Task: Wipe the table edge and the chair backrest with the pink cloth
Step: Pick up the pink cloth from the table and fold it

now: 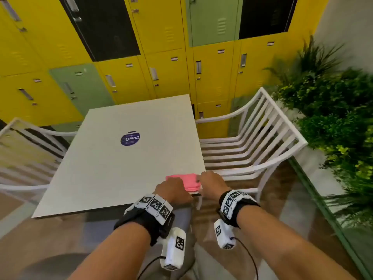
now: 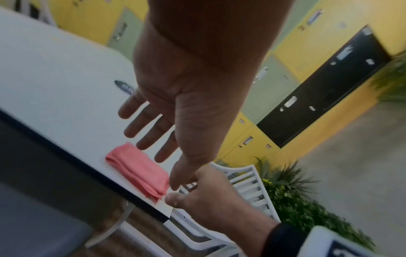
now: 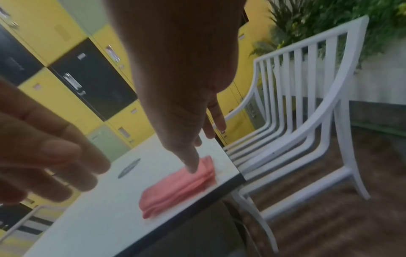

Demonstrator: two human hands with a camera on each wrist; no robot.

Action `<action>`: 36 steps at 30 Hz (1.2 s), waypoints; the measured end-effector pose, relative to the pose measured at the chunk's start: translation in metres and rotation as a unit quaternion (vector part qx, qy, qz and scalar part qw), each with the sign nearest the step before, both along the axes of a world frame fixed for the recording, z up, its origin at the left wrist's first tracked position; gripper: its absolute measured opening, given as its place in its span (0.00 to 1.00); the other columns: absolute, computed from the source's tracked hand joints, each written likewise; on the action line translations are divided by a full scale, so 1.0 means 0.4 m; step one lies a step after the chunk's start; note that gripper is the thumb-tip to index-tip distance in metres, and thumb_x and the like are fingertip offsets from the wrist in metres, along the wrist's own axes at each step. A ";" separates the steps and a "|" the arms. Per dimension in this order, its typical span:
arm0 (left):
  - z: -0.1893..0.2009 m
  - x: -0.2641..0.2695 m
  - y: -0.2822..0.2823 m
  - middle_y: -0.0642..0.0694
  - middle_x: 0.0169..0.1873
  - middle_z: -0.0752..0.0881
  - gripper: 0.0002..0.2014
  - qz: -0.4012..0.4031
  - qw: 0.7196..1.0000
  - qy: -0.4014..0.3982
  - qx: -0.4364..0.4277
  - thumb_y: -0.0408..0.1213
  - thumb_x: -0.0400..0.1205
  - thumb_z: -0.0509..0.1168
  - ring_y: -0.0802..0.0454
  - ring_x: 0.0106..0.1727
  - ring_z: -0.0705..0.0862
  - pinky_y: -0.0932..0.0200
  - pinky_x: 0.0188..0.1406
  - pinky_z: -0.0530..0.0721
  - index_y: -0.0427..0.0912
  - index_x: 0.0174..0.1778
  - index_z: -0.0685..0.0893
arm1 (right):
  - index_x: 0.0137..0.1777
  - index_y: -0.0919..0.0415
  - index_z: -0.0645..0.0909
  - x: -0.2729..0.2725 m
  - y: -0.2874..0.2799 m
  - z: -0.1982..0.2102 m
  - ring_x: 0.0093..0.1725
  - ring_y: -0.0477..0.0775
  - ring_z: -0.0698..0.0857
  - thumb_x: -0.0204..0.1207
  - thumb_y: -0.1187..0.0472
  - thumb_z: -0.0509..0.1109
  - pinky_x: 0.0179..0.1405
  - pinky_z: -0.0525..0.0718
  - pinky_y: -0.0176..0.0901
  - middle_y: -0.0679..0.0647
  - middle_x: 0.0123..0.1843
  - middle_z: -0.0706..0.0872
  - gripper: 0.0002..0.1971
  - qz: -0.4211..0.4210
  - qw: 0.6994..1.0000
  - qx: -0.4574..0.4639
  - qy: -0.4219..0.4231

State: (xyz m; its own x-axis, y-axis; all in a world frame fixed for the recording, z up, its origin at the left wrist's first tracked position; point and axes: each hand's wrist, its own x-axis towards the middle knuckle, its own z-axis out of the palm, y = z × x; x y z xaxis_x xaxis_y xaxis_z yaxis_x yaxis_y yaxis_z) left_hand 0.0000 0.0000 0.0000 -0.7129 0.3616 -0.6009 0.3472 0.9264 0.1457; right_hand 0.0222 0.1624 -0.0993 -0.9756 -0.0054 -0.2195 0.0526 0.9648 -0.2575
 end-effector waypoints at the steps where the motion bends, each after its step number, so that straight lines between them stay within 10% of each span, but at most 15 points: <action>1: -0.017 -0.006 -0.001 0.44 0.50 0.89 0.24 0.005 1.000 -0.021 -0.001 0.60 0.72 0.71 0.42 0.54 0.89 0.52 0.50 0.86 0.41 0.50 0.84 | 0.69 0.56 0.85 -0.012 -0.004 -0.022 0.62 0.64 0.85 0.79 0.65 0.70 0.59 0.85 0.55 0.58 0.61 0.89 0.19 -0.007 1.000 0.010 -0.010; 4: -0.063 -0.022 -0.010 0.46 0.40 0.84 0.20 0.020 0.999 -0.042 -0.010 0.58 0.79 0.71 0.45 0.46 0.85 0.55 0.43 0.80 0.45 0.37 0.77 | 0.68 0.59 0.84 -0.034 -0.024 -0.077 0.62 0.64 0.84 0.78 0.69 0.71 0.59 0.85 0.55 0.59 0.62 0.87 0.19 -0.005 1.000 0.024 -0.012; 8: -0.091 -0.040 -0.014 0.39 0.48 0.89 0.22 0.040 0.998 -0.052 -0.007 0.56 0.81 0.71 0.39 0.56 0.90 0.52 0.47 0.79 0.36 0.51 0.88 | 0.66 0.60 0.82 -0.078 -0.042 -0.123 0.61 0.63 0.84 0.79 0.71 0.69 0.55 0.85 0.54 0.59 0.63 0.84 0.16 0.004 0.999 0.042 0.002; 13: -0.087 -0.051 -0.029 0.49 0.36 0.82 0.20 0.068 0.996 -0.059 -0.006 0.59 0.79 0.71 0.53 0.38 0.82 0.55 0.36 0.75 0.47 0.33 0.78 | 0.61 0.66 0.85 -0.114 -0.050 -0.128 0.57 0.66 0.87 0.79 0.76 0.63 0.50 0.84 0.55 0.62 0.58 0.84 0.15 0.022 0.997 0.073 -0.009; 18: 0.012 -0.041 -0.042 0.47 0.46 0.82 0.19 0.084 0.994 -0.046 0.048 0.57 0.82 0.72 0.48 0.44 0.82 0.56 0.41 0.75 0.43 0.48 0.83 | 0.62 0.65 0.85 -0.121 -0.068 -0.089 0.56 0.65 0.86 0.82 0.72 0.60 0.48 0.81 0.53 0.61 0.58 0.84 0.15 -0.002 0.997 0.076 0.026; 22: 0.084 -0.025 -0.061 0.41 0.65 0.84 0.24 0.115 0.987 -0.064 0.091 0.58 0.84 0.72 0.45 0.61 0.85 0.56 0.54 0.76 0.39 0.63 0.87 | 0.56 0.61 0.88 -0.102 -0.084 0.045 0.51 0.63 0.87 0.80 0.60 0.66 0.41 0.77 0.48 0.58 0.53 0.87 0.11 0.000 0.995 0.068 0.071; 28: 0.193 0.018 -0.087 0.42 0.86 0.73 0.50 0.161 0.963 -0.051 0.210 0.52 0.79 0.81 0.41 0.81 0.78 0.51 0.70 0.77 0.41 0.92 0.62 | 0.41 0.51 0.91 -0.027 -0.115 0.341 0.40 0.53 0.86 0.68 0.35 0.76 0.32 0.81 0.43 0.47 0.36 0.88 0.19 -0.029 0.992 0.061 0.110; 30: 0.244 0.031 -0.102 0.43 0.82 0.77 0.51 0.140 0.962 -0.029 0.231 0.51 0.74 0.85 0.39 0.79 0.80 0.46 0.71 0.81 0.46 0.90 0.65 | 0.39 0.50 0.90 0.013 -0.135 0.452 0.37 0.50 0.84 0.67 0.31 0.76 0.27 0.75 0.40 0.46 0.33 0.88 0.22 -0.031 0.988 0.057 0.137; 34: 0.360 0.068 -0.183 0.49 0.45 0.89 0.23 0.075 0.958 0.025 0.275 0.47 0.73 0.86 0.48 0.42 0.87 0.55 0.38 0.79 0.48 0.55 0.83 | 0.36 0.49 0.89 0.098 -0.202 0.650 0.37 0.50 0.82 0.64 0.31 0.74 0.26 0.70 0.40 0.45 0.31 0.85 0.20 -0.028 0.982 0.028 0.184; 36: 0.418 0.098 -0.238 0.46 0.45 0.92 0.18 0.067 0.951 0.059 0.295 0.47 0.74 0.85 0.47 0.42 0.89 0.52 0.43 0.88 0.47 0.51 0.86 | 0.34 0.50 0.88 0.134 -0.244 0.723 0.34 0.50 0.82 0.62 0.31 0.73 0.27 0.73 0.41 0.46 0.30 0.86 0.22 -0.019 0.980 0.003 0.197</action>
State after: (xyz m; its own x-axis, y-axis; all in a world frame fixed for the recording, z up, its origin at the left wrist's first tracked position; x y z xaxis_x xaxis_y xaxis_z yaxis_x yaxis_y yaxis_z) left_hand 0.0391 -0.0952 0.1672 -0.8266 0.5121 -0.2335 0.2781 0.7322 0.6217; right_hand 0.0759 0.0649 0.1899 -0.9843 0.0326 0.1734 -0.0137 0.9657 -0.2595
